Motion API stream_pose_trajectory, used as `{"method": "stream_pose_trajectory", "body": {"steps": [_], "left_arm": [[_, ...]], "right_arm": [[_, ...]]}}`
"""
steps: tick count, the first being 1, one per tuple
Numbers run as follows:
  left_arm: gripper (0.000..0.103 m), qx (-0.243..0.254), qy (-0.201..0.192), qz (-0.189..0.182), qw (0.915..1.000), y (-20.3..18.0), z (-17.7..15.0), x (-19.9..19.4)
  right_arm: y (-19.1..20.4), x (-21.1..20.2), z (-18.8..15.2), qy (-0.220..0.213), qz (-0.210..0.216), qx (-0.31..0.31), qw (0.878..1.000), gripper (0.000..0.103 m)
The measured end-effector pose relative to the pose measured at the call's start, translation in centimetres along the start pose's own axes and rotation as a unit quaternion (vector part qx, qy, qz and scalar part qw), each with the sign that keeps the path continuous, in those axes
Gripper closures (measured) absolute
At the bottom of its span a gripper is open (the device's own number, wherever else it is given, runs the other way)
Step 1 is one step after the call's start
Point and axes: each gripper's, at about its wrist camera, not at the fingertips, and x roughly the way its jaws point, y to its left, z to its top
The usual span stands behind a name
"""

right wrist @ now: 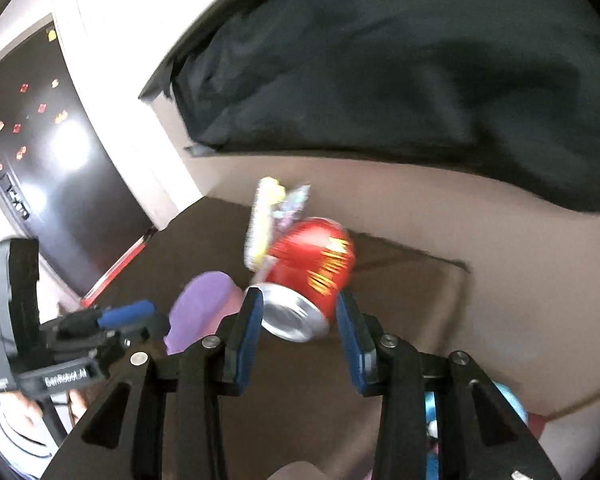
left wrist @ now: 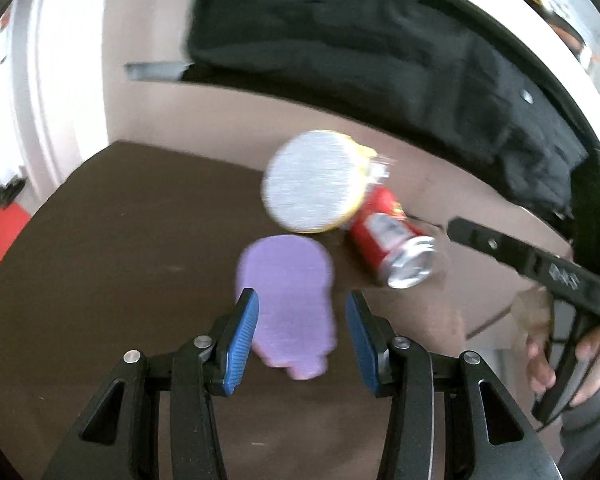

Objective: Collect trash
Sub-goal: 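Grasp the red soda can with the right tool while the left tool grasps the purple sponge, then carry can and sponge over the blue-lined bin and open both tools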

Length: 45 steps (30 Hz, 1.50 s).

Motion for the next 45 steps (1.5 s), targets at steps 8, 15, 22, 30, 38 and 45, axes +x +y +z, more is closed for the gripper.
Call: {"method": "stream_pose_trajectory", "body": {"steps": [8,15,22,30,38,45], "left_arm": [[0.056,-0.028,0.005,-0.016,0.9995,6.7,-0.8,-0.1],[0.056,-0.034,0.014,-0.028,0.9989,7.9,-1.3,1.1],[0.050,-0.011,0.010,-0.035,0.9993,5.2,-1.4,1.1],[0.045,0.018,0.013,-0.002,0.9997,-0.5,0.0,4.2],[0.036,0.060,0.007,0.095,0.9937,-2.7,0.9,6.9],[0.028,0.015,0.028,0.091,0.9953,-1.0,0.9,7.5]], "right_arm": [[-1.9,8.7,2.0,0.073,-0.018,0.078,0.994,0.049],[0.6,12.8,0.2,0.112,0.041,0.072,0.990,0.046],[5.0,8.8,-0.5,0.048,-0.035,-0.034,0.998,0.054],[3.8,2.4,-2.1,0.022,-0.036,-0.026,0.999,0.054],[1.4,-1.7,-6.5,0.018,-0.047,-0.007,0.999,0.054],[-0.2,-2.7,-8.7,0.020,-0.057,0.003,0.998,0.054]]}}
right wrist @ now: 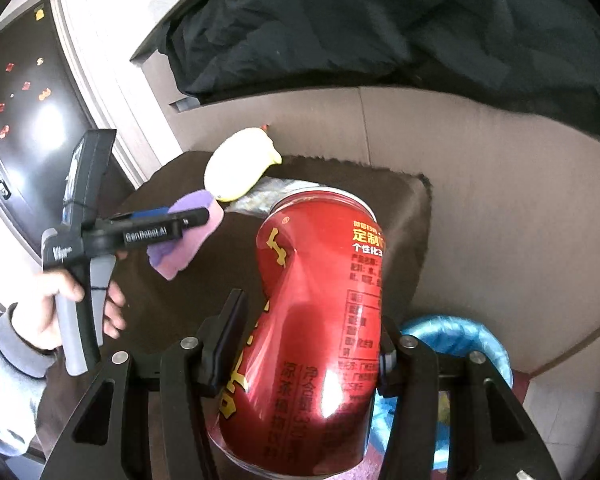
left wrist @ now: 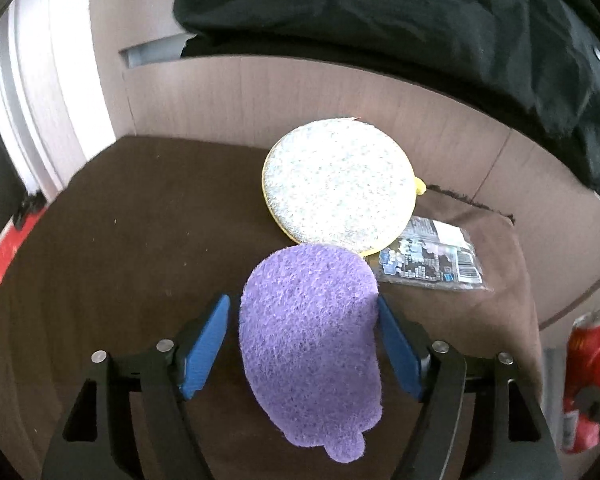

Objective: Collect trash
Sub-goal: 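Carry can and sponge over the blue-lined bin and open both tools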

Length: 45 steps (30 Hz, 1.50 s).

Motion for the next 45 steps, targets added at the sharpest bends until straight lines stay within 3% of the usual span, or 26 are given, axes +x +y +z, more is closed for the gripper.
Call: {"method": "stream_pose_trajectory", "body": {"steps": [3,5,12,17,21,25,28,32,38,40,45], "left_arm": [[0.037,-0.001,0.014,-0.007,0.9999,0.0,0.1,-0.3],[0.037,-0.001,0.015,-0.010,0.9998,-0.2,0.0,-0.7],[0.037,0.018,-0.032,-0.037,0.9987,-1.7,-0.7,-6.1],[0.037,0.066,-0.066,-0.084,0.9922,-7.4,-1.3,-11.4],[0.037,0.081,-0.051,-0.140,0.9855,-12.5,-2.8,-12.6],[0.037,0.108,0.007,-0.188,0.9763,-18.3,-6.0,-10.5],[0.037,0.122,0.046,-0.199,0.9713,-21.4,-7.7,-7.8],[0.037,0.105,0.085,-0.207,0.9689,-23.2,-8.5,-4.5],[0.037,0.111,0.108,-0.192,0.9692,-24.9,-8.4,0.0],[0.037,0.137,0.099,-0.162,0.9723,-25.9,-8.5,1.1],[0.037,0.199,0.091,-0.115,0.9690,-28.5,-8.3,2.8]], "right_arm": [[-0.6,-0.4,-0.6,0.000,0.004,0.008,1.000,0.054],[-0.7,-0.6,-0.9,-0.003,0.003,0.010,1.000,0.054],[-0.9,-3.3,-1.4,-0.039,-0.009,0.010,0.999,0.054],[-2.1,-7.4,-1.8,-0.074,-0.023,0.021,0.997,0.054],[-4.3,-10.5,-2.7,-0.094,-0.041,0.042,0.994,0.054],[-7.3,-12.4,-4.5,-0.096,-0.067,0.061,0.991,0.054],[-9.4,-12.2,-5.8,-0.085,-0.080,0.078,0.990,0.054],[-12.8,-10.2,-7.8,-0.062,-0.092,0.108,0.988,0.054],[-17.1,-5.0,-9.7,-0.018,-0.102,0.146,0.984,0.054],[-18.2,-3.4,-10.2,-0.006,-0.106,0.156,0.982,0.054],[-20.4,-0.2,-11.2,0.021,-0.096,0.184,0.978,0.054]]}}
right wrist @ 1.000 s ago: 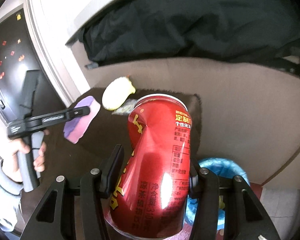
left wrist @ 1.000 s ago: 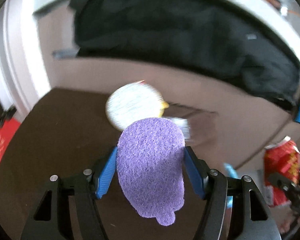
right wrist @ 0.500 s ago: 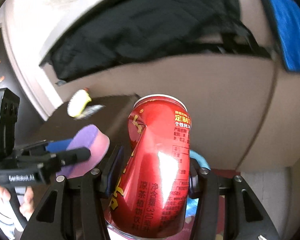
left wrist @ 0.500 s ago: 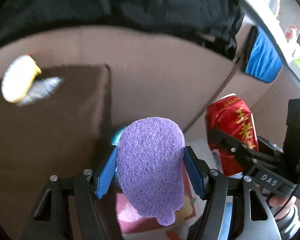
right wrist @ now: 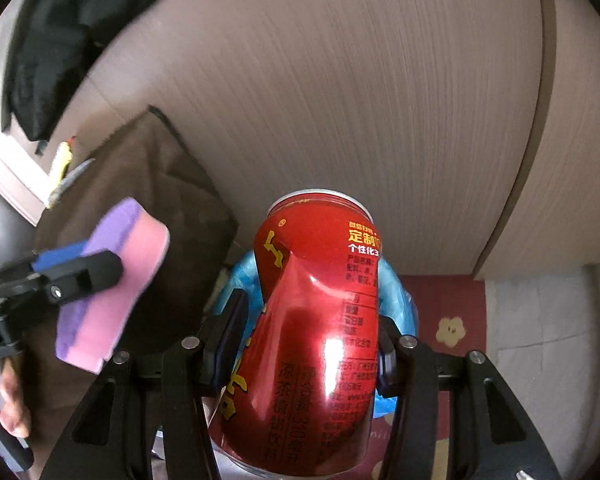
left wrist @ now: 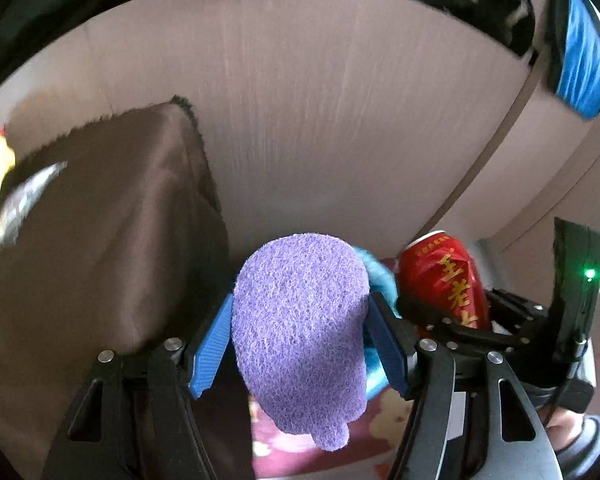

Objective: Collect trash
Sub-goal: 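Carry can and sponge over the blue-lined bin and open both tools, then grasp the round silver-and-yellow scrubber pad with the right tool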

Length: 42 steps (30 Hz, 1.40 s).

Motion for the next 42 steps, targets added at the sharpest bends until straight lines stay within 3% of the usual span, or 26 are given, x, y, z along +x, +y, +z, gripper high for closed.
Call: {"method": "stream_pose_trajectory", "body": {"steps": [8,12,25,31,36,42], "left_arm": [[0.037,0.017,-0.002,0.023,0.9996,-1.1,0.0,0.5],[0.037,0.004,0.007,-0.014,0.9999,-2.0,-0.4,0.3],[0.035,-0.046,0.071,-0.047,0.9953,-1.8,-1.1,3.6],[0.035,-0.052,0.039,-0.069,0.9955,-1.0,-0.5,0.8],[0.035,-0.067,-0.032,-0.101,0.9921,2.0,1.2,-5.4],[0.035,-0.101,-0.107,-0.044,0.9882,10.3,1.9,-11.6]], "right_arm": [[-2.4,1.4,-1.2,0.001,0.021,0.041,0.999,0.052],[-3.1,-0.1,-1.2,-0.013,0.013,0.051,0.999,0.052],[-4.5,-4.6,-1.5,-0.027,-0.035,0.032,0.998,0.052],[-3.8,-5.8,-1.1,-0.035,-0.036,0.020,0.999,0.052],[-1.4,-6.6,0.1,-0.043,-0.032,-0.014,0.998,0.052],[7.0,-7.9,3.6,-0.067,0.013,-0.101,0.993,0.052]]}}
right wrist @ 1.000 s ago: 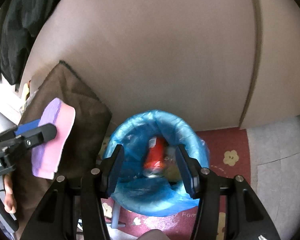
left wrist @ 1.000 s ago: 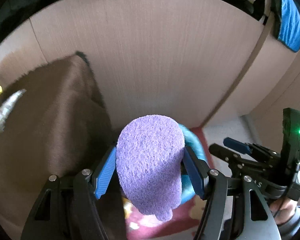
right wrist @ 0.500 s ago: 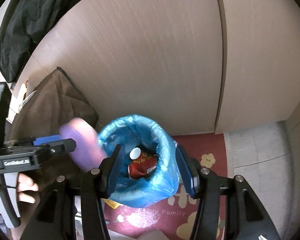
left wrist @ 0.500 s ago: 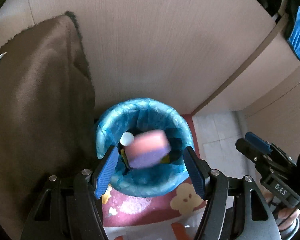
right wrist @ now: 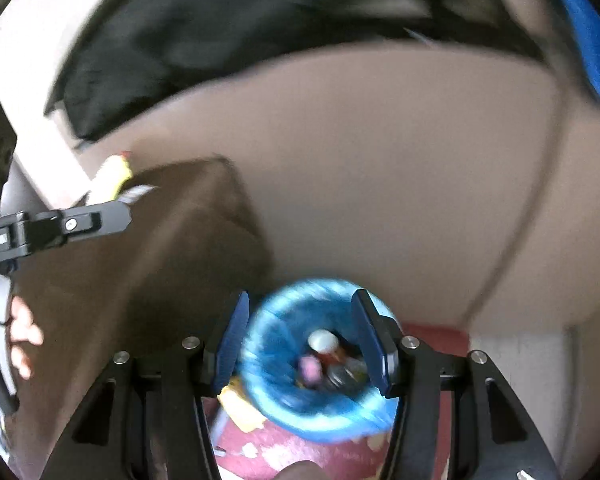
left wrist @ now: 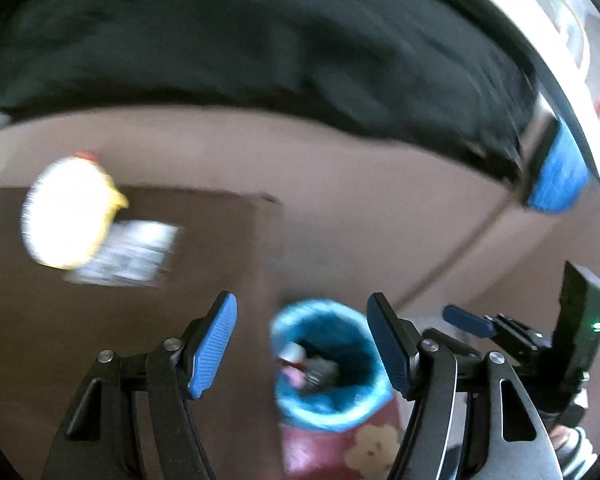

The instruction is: Collect trash

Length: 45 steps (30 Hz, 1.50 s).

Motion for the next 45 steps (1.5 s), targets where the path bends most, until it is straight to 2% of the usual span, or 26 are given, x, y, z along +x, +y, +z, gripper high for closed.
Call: {"method": "stream_pose_trajectory", "body": {"steps": [3,6,9,13,18,22,24,25,28,31,34,40,43,45], "left_arm": [[0.035,-0.043,-0.023,0.037,0.9981,6.5,1.4,-1.8],[0.035,-0.087,-0.029,0.066,0.9936,12.2,1.9,-2.0],[0.035,-0.130,-0.029,0.066,0.9889,18.2,1.9,-1.8],[0.035,-0.135,-0.031,0.058,0.9887,22.0,1.2,-0.6],[0.035,-0.143,-0.056,0.025,0.9878,25.1,-0.3,-2.4],[0.035,-0.120,-0.052,0.058,0.9897,26.9,-1.6,-4.0],[0.035,-0.137,-0.051,0.045,0.9883,28.1,-2.4,-4.5],[0.035,-0.152,-0.058,0.039,0.9859,28.7,-2.7,-4.8],[0.035,-0.185,-0.065,0.034,0.9800,30.5,-3.4,-5.4],[0.035,-0.200,-0.056,0.036,0.9776,30.6,-3.8,-5.3],[0.035,-0.186,-0.050,0.032,0.9808,28.9,-4.1,-5.5],[0.035,-0.143,-0.031,-0.025,0.9889,23.6,-3.6,-4.5],[0.035,-0.125,-0.020,-0.025,0.9917,20.7,-2.9,-3.6],[0.035,-0.122,-0.020,-0.019,0.9922,19.6,-2.5,-3.8]], "right_arm": [[5.0,1.3,3.1,0.004,0.053,-0.036,0.998,0.052],[9.9,3.7,5.9,0.015,0.106,-0.053,0.993,0.052],[14.4,6.2,8.2,0.011,0.113,-0.093,0.989,0.052],[19.6,9.6,10.6,0.020,0.121,-0.144,0.982,0.052],[23.4,14.3,13.5,0.035,0.135,-0.144,0.980,0.052],[24.6,18.3,14.7,0.063,0.125,-0.123,0.982,0.053],[25.1,19.6,14.5,0.079,0.118,-0.118,0.983,0.059],[25.5,19.4,14.1,0.079,0.129,-0.126,0.980,0.068],[27.7,16.6,12.5,0.035,0.122,-0.184,0.975,0.086],[29.6,13.3,11.1,0.025,0.121,-0.227,0.966,0.089],[29.7,9.9,10.9,0.002,0.116,-0.242,0.963,0.090],[26.3,4.1,12.5,-0.041,0.110,-0.192,0.974,0.090],[23.5,1.9,12.2,-0.044,0.089,-0.181,0.978,0.090],[21.5,1.2,11.2,-0.026,0.097,-0.162,0.982,0.090]]}}
